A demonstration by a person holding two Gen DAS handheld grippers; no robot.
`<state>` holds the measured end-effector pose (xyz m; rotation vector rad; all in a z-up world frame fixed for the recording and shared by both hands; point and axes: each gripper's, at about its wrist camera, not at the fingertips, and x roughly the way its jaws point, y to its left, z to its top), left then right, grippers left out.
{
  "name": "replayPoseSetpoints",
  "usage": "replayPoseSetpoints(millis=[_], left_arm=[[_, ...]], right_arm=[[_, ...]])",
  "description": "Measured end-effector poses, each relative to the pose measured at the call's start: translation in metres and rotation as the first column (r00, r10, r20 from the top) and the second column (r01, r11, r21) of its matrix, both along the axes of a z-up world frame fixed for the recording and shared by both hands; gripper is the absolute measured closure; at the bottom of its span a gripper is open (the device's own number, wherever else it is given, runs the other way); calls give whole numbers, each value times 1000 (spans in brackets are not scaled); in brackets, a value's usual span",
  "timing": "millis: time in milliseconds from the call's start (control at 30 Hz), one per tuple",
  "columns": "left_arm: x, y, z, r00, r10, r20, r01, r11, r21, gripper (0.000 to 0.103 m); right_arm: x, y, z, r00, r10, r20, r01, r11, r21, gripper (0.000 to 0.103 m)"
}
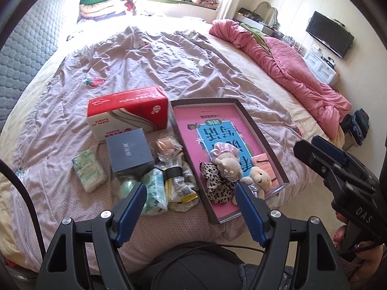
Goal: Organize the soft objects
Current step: 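Withdraw both open tools up from the tray, then move both open tools toward the pile of items beside the tray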
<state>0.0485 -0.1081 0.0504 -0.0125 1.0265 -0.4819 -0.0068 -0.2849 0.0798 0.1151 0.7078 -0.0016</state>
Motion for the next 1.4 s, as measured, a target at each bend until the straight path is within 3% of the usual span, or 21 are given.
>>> replayPoseSetpoints(millis=[300,633,867,1400], left_arm=[[13,63,-7,993,119,-29,-119,993,-17,28],[16,115,-37,972,212,-101,-216,976,-28,28],[15,119,-56,965,222,-137,-226,974,-12,28],[28,103,-91,954,202,-222,-211,977,-19,28]], right_arm=[[3,31,-4,997,73,-20,-73,997,-27,29],[11,69,-33,981,168,-93,-174,983,-55,29],[13,93,-56,960,236,-148,-249,965,-77,29],[25,104,-92,930,291,-226,-313,947,-71,29]])
